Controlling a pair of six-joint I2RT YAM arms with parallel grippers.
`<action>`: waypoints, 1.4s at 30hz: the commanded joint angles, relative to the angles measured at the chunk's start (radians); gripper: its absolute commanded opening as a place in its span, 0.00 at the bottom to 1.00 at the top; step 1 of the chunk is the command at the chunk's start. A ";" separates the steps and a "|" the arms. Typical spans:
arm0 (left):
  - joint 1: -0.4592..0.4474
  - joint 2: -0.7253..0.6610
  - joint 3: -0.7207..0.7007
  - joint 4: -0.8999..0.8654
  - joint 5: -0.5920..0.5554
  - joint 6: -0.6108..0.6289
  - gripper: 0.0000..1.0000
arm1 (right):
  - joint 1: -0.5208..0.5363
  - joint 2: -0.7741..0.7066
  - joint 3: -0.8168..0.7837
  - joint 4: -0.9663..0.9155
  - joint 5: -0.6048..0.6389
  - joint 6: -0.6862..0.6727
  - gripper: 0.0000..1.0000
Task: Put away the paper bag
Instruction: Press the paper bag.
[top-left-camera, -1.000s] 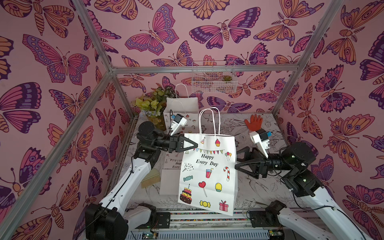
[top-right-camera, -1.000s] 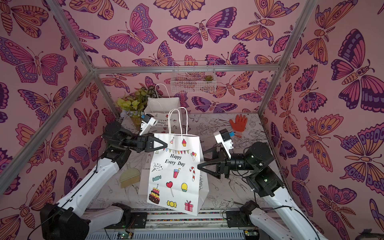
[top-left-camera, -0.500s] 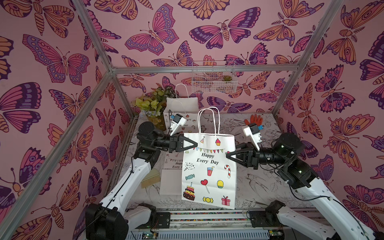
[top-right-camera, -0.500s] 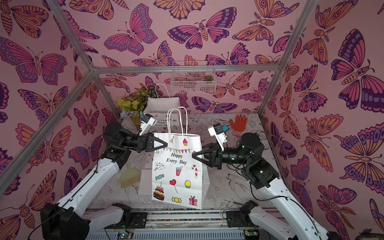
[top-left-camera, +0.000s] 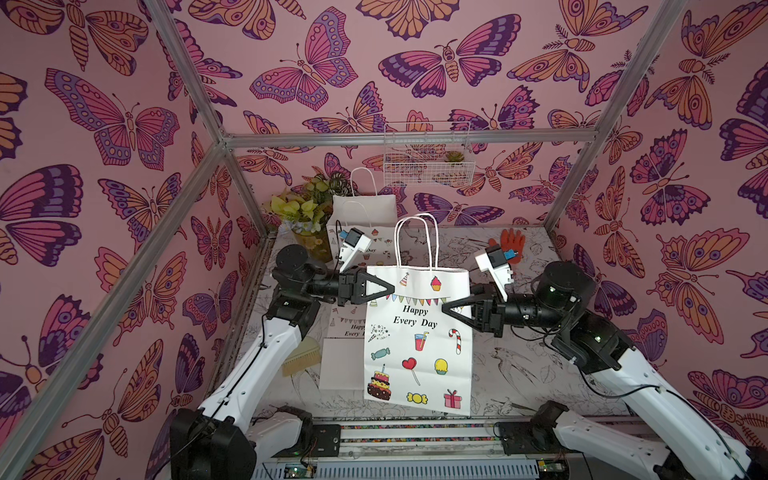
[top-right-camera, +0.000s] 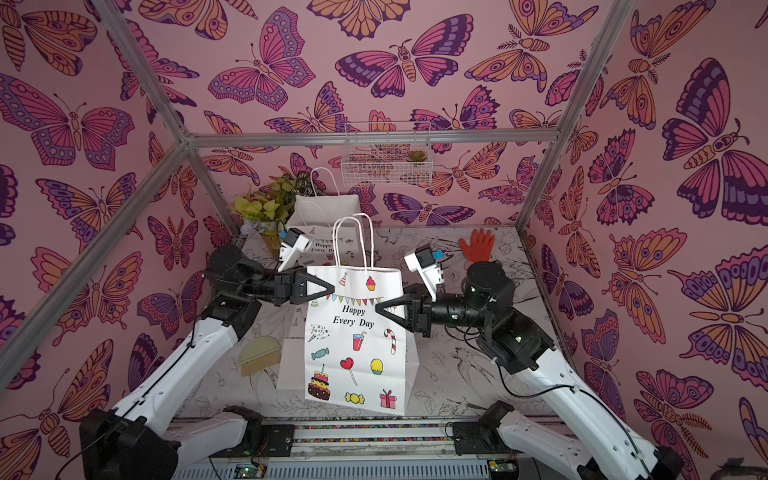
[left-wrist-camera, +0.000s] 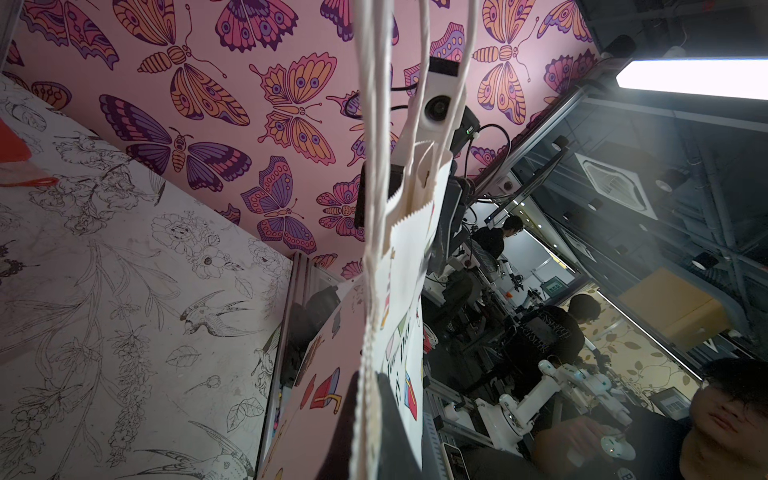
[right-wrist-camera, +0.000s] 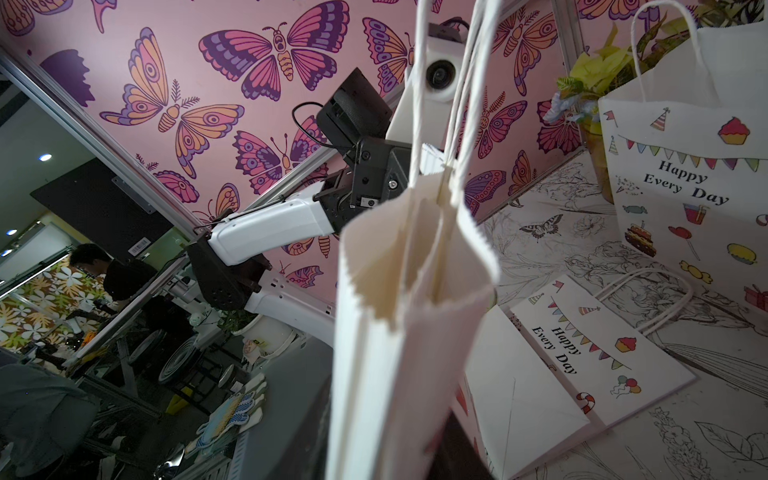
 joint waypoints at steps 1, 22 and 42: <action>0.005 -0.024 -0.008 -0.001 -0.055 0.010 0.00 | 0.027 0.013 0.039 -0.043 0.048 -0.045 0.36; -0.017 -0.198 -0.017 -0.003 -0.235 -0.007 0.74 | -0.010 -0.018 0.047 -0.122 0.140 -0.123 0.00; -0.017 -0.465 -0.321 -0.059 -0.583 0.247 0.86 | -0.440 0.221 0.090 0.247 -0.620 0.144 0.00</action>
